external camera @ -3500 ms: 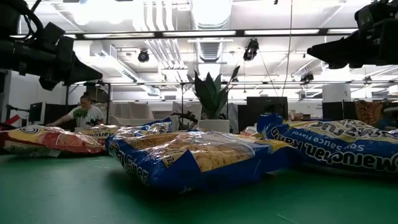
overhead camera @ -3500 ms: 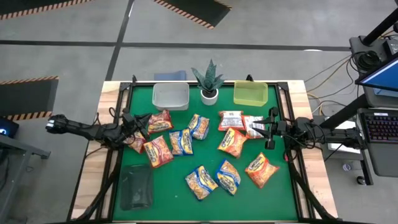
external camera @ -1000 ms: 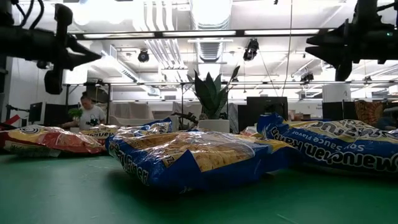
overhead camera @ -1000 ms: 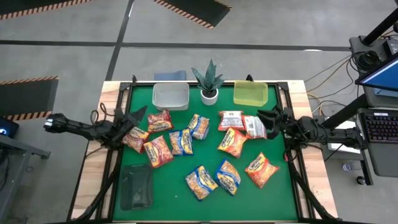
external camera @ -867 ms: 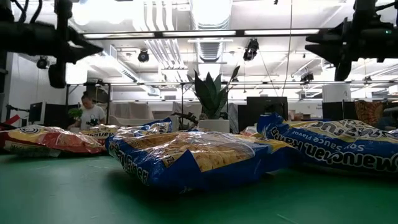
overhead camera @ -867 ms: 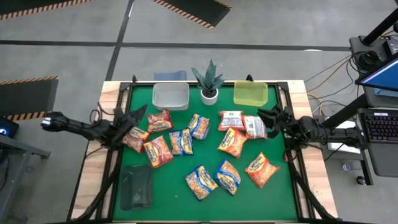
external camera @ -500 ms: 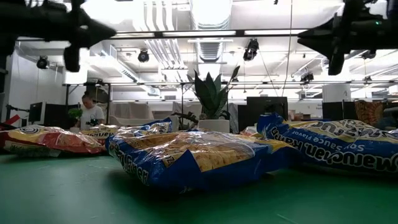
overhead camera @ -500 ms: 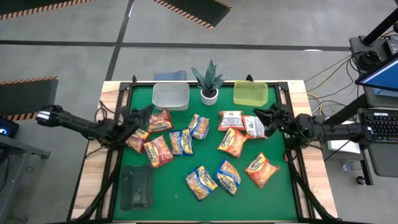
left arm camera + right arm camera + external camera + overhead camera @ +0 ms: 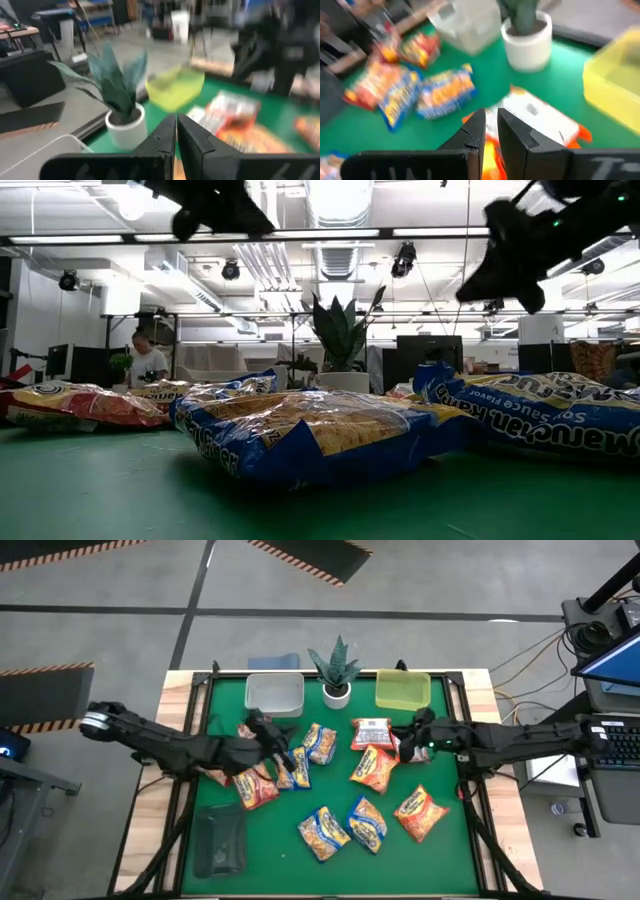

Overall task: Sort Maruchan noodles
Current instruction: Put the top middle blue noodle pack into the black bin

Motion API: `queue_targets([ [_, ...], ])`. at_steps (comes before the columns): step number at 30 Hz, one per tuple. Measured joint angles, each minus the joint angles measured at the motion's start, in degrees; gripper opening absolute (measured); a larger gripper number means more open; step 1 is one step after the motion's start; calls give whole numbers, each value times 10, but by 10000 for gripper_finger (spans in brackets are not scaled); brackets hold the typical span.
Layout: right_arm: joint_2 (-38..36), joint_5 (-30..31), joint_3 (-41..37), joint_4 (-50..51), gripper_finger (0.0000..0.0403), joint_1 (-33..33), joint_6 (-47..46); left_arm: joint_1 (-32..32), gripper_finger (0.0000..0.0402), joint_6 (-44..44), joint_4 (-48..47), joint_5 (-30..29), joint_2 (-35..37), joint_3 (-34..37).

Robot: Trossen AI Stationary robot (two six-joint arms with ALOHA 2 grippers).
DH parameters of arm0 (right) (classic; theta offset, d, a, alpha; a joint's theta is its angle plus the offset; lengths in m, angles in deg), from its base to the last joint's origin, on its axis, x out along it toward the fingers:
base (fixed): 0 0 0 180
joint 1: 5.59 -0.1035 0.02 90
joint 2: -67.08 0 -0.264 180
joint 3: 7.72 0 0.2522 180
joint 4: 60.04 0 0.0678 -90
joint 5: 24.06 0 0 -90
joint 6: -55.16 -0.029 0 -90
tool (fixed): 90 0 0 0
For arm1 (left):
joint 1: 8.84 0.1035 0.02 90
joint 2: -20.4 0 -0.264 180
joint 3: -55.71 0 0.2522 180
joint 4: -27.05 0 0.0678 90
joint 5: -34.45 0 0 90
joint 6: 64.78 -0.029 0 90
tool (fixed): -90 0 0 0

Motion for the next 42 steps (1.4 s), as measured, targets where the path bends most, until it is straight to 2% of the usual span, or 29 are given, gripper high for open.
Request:
queue_targets([
  [4, 41, -12, 27, 14, 38, 0, -16, 0, 0, -17, -90, 70, -80, -71],
  [9, 101, -26, 43, 19, 38, 0, -48, 4, 0, -126, -105, 228, -163, -119],
  [11, 125, -26, 51, 9, 38, 0, -62, 11, 0, -166, -106, 264, -185, -130],
  [17, 185, -27, 69, -38, 63, 0, -84, 57, 0, -219, -116, 276, -215, -141],
  [21, 224, -28, 90, -43, 108, 0, -123, 95, 0, -223, -127, 303, -215, -138],
  [26, 277, -31, 122, -42, 170, 0, -171, 125, 0, -229, -130, 305, -215, -136],
  [31, 334, -31, 162, -44, 222, 3, -173, 128, 0, -225, -183, 307, -217, -136],
  [34, 364, -30, 182, -43, 246, 12, -173, 127, 0, -232, -192, 343, -223, -132],
  [38, 401, -44, 199, -42, 266, 27, -175, 131, 0, -257, -170, 397, -231, -114],
  [42, 429, -70, 209, -42, 275, 33, -180, 135, 0, -263, -168, 406, -231, -99],
])
